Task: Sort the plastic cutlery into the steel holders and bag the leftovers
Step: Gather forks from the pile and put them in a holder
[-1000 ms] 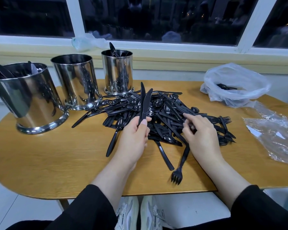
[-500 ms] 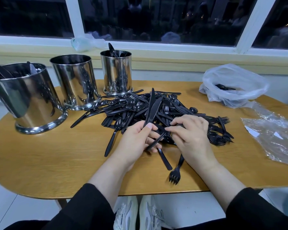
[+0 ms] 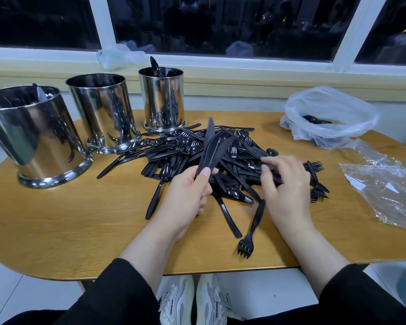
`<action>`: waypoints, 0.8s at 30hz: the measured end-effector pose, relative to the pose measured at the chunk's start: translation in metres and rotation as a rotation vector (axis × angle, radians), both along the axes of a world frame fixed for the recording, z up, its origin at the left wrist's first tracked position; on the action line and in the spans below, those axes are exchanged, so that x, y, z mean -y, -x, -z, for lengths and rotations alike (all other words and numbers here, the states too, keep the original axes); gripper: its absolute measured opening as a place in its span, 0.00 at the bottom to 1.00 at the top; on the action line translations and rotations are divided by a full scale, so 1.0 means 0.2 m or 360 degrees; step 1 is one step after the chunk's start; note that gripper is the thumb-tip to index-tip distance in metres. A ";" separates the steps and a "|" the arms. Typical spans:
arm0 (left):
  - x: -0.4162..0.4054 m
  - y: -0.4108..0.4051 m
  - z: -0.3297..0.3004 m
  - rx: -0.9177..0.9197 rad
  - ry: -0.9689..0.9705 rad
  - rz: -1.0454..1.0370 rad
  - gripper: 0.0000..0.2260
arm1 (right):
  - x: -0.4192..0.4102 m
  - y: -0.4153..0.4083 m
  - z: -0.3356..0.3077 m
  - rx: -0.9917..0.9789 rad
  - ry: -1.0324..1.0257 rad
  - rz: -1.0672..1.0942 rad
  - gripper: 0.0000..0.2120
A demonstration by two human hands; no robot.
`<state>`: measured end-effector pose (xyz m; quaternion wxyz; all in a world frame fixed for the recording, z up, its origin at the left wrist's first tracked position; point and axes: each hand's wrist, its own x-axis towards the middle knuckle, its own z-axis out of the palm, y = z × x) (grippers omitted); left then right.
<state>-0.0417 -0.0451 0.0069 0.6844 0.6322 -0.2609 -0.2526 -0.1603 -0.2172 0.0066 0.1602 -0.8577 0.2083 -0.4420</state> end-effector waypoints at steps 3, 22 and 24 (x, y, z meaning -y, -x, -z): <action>-0.01 0.00 0.00 -0.0008 0.0025 -0.0049 0.10 | 0.02 -0.01 0.02 -0.0391 -0.0191 0.0091 0.09; -0.02 0.00 -0.01 0.0005 0.0057 -0.0038 0.15 | 0.01 -0.03 0.02 -0.0690 -0.0276 0.0113 0.04; -0.02 0.00 -0.01 0.0017 0.0050 -0.0029 0.12 | 0.01 -0.02 0.01 -0.0636 -0.0364 0.0072 0.04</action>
